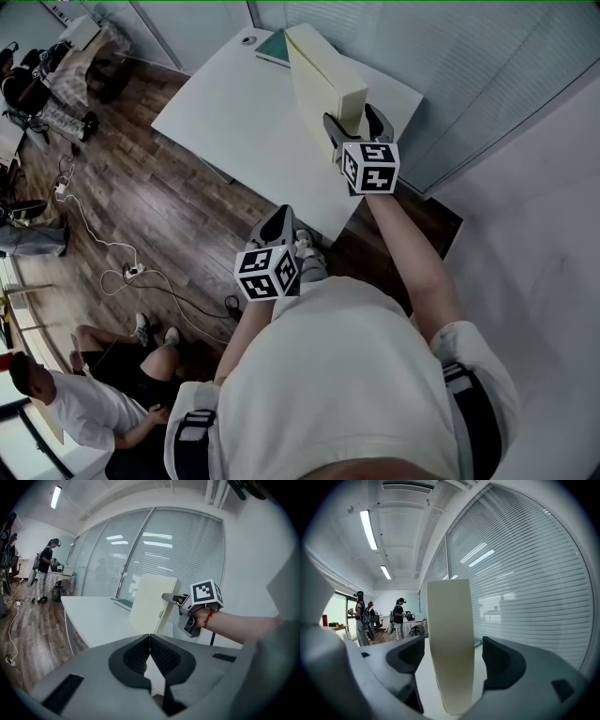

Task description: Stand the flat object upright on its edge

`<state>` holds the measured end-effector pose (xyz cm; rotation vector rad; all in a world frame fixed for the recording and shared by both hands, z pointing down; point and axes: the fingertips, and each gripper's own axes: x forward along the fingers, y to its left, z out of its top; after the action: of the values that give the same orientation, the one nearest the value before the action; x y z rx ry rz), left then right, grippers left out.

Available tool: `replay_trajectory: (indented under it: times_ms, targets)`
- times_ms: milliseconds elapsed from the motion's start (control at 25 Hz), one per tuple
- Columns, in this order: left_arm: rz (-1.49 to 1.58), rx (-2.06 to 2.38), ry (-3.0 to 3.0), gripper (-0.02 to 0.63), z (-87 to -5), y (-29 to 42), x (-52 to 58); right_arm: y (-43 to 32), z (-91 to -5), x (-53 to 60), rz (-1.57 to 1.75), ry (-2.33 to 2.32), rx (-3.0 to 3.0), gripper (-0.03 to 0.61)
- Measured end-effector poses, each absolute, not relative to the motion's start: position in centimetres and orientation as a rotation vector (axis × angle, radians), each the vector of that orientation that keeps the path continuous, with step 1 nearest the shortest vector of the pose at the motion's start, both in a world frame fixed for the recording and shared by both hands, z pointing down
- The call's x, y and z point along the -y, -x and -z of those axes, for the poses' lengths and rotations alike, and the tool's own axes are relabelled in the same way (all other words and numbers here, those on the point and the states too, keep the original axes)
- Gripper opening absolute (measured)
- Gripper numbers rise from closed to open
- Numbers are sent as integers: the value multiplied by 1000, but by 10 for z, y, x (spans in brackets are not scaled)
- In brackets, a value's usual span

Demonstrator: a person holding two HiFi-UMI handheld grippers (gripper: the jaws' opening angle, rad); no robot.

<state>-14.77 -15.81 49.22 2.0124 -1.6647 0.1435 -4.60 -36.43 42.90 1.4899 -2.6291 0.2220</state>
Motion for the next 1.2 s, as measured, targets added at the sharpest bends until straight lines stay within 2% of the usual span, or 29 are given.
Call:
replay_trajectory:
  times_ms: [400,640,960,1200]
  targets:
    - [-143,1633,-2045,21,-493,131,146,31,-426,319,-288,-1459,2715,373]
    - [-137,1628,-2056,21,-491,123,137,21,-410,287,-209,-1452,2758,357]
    - [-123,1615,-2086,21,-489,110,128,7,-415,241,-246,-1428,2772,132]
    - [-116,1615,-2091,21,-490,104,121,-7,-427,213,-265,-1404,2753,55]
